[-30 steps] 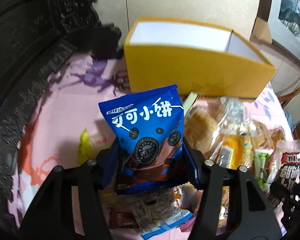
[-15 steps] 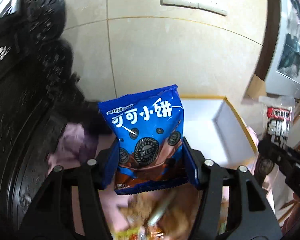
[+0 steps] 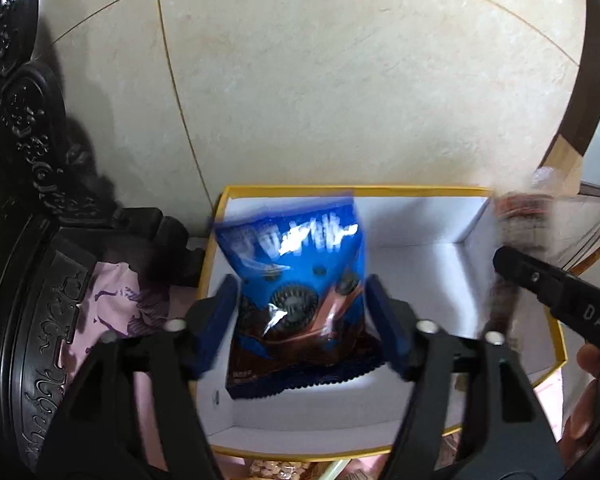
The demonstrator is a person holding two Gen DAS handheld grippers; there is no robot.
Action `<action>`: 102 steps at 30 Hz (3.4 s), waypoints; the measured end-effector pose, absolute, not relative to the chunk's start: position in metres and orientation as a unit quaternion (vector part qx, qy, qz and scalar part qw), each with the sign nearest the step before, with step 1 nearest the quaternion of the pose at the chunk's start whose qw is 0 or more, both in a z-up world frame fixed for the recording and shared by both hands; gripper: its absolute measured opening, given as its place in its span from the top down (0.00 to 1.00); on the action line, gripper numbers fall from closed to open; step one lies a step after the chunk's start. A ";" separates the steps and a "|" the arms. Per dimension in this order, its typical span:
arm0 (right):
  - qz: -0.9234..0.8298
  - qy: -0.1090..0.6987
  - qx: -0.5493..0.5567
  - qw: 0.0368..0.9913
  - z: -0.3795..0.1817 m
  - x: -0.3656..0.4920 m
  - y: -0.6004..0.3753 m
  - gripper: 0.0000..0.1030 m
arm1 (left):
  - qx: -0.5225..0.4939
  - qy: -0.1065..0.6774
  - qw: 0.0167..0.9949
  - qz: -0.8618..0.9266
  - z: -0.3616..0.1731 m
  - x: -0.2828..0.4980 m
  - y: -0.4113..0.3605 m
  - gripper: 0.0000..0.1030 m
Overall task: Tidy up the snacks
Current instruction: 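Lower the blue bag into the yellow box with the left tool while the right drops its bag, then grasp the clear nut packet with the left tool while the right grasps the pink bag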
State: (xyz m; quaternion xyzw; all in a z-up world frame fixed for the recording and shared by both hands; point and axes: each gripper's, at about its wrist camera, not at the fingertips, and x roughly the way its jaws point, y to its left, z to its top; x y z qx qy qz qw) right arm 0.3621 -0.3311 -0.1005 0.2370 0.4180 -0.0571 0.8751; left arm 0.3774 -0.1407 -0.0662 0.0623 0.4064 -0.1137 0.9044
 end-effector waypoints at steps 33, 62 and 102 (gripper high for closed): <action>0.176 0.495 -0.053 0.849 -0.199 0.114 -0.149 0.39 | 0.046 0.437 0.896 -0.059 -0.114 0.129 0.016 0.14; 0.173 0.513 -0.113 0.833 -0.205 0.076 -0.157 0.52 | 0.107 0.473 0.865 -0.128 -0.187 0.106 -0.030 0.14; 0.011 0.387 0.083 0.918 -0.063 0.308 -0.307 0.51 | 0.065 0.382 0.909 -0.151 -0.053 0.344 -0.129 0.32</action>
